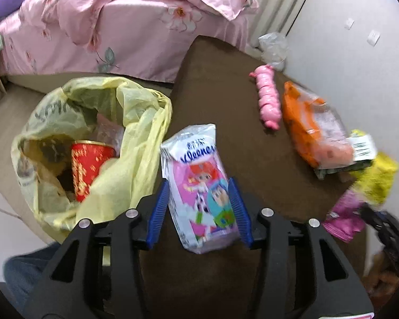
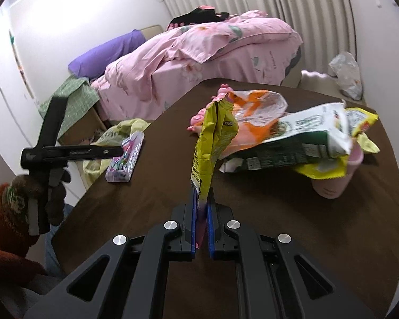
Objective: Collect trash
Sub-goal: 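Carry the white-pink packet and yellow wrapper to the yellow bag and release both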
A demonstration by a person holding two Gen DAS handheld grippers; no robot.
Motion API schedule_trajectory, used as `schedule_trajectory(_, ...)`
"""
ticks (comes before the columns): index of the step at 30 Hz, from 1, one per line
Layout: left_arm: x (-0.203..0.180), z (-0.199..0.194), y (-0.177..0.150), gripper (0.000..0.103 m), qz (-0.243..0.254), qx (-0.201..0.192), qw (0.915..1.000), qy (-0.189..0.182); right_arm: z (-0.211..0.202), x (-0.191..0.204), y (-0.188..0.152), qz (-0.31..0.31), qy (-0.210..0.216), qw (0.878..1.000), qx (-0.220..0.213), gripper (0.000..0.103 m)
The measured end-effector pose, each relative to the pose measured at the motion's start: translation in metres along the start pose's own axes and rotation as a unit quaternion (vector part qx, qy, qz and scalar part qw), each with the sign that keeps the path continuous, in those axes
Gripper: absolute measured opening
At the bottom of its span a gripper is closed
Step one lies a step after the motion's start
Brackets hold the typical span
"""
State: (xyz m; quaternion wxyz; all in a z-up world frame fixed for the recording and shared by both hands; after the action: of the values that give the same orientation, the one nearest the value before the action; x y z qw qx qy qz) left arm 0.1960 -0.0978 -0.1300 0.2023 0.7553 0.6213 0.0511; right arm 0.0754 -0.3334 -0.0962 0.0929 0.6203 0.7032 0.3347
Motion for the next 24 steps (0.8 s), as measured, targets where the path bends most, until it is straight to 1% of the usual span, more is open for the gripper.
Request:
schedule_trajectory(2,0.001,0.008,0.002,0.044,0.002,0.001,0.9996,0.029,0.002,0.003,0.001,-0.004,0.0,1.0,0.0,0.008)
schedule_trajectory(5,0.002,0.011,0.003,0.044,0.001,-0.005,0.9987,0.051,0.002,0.003,0.002,-0.005,0.0,1.0,-0.002,0.008)
schedule_trajectory(7,0.005,0.012,0.002,0.044,-0.006,-0.004,0.9988,0.048,0.002,0.002,0.003,-0.004,-0.002,1.0,-0.002,0.008)
schedule_trajectory(9,0.01,0.014,0.0,0.044,-0.016,0.005,0.9989,0.044,0.002,0.002,0.003,-0.003,-0.003,1.0,-0.003,0.008)
schedule_trajectory(10,0.013,0.016,-0.002,0.044,-0.023,0.013,0.999,0.036,0.001,0.002,0.003,-0.004,-0.003,1.0,-0.003,0.008)
schedule_trajectory(12,0.015,0.015,-0.006,0.044,-0.031,0.011,0.9993,0.019,0.001,0.001,0.003,-0.007,-0.005,1.0,-0.004,0.008)
schedule_trajectory(13,0.016,0.011,-0.008,0.042,-0.029,0.004,0.9994,0.018,0.001,0.002,0.003,-0.01,-0.008,1.0,-0.004,0.008)
schedule_trajectory(16,0.018,0.005,-0.01,0.031,-0.028,-0.012,0.9993,0.02,0.001,0.002,0.005,-0.01,-0.01,1.0,-0.005,0.008)
schedule_trajectory(18,0.023,0.002,-0.012,0.025,-0.033,-0.018,0.9992,0.007,0.001,0.002,0.005,-0.011,-0.011,1.0,-0.005,0.008)
schedule_trajectory(20,0.025,-0.003,-0.014,0.018,-0.037,-0.029,0.9988,-0.012,0.001,0.002,0.005,-0.01,-0.013,1.0,-0.004,0.008)
schedule_trajectory(22,0.024,-0.009,-0.014,0.016,-0.033,-0.039,0.9985,-0.02,0.002,0.002,0.005,-0.01,-0.013,1.0,-0.004,0.008)
schedule_trajectory(24,0.021,-0.015,-0.015,0.016,-0.027,-0.047,0.9981,-0.029,0.002,0.002,0.006,-0.01,-0.013,1.0,-0.003,0.008)
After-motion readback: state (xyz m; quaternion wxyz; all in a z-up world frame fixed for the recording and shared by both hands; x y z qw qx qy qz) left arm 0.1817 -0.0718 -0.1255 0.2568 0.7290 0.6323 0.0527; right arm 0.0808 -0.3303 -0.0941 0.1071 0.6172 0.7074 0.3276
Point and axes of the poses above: each gripper's, at about its wrist camera, not at the fingertips, and z roughly the way its jaws point, x to its left, y to its top, the point moved 6 cm from there along z, roughly the way its jaws point, and after that the axes turned 11 degrees about x, right-handed, at the moved point
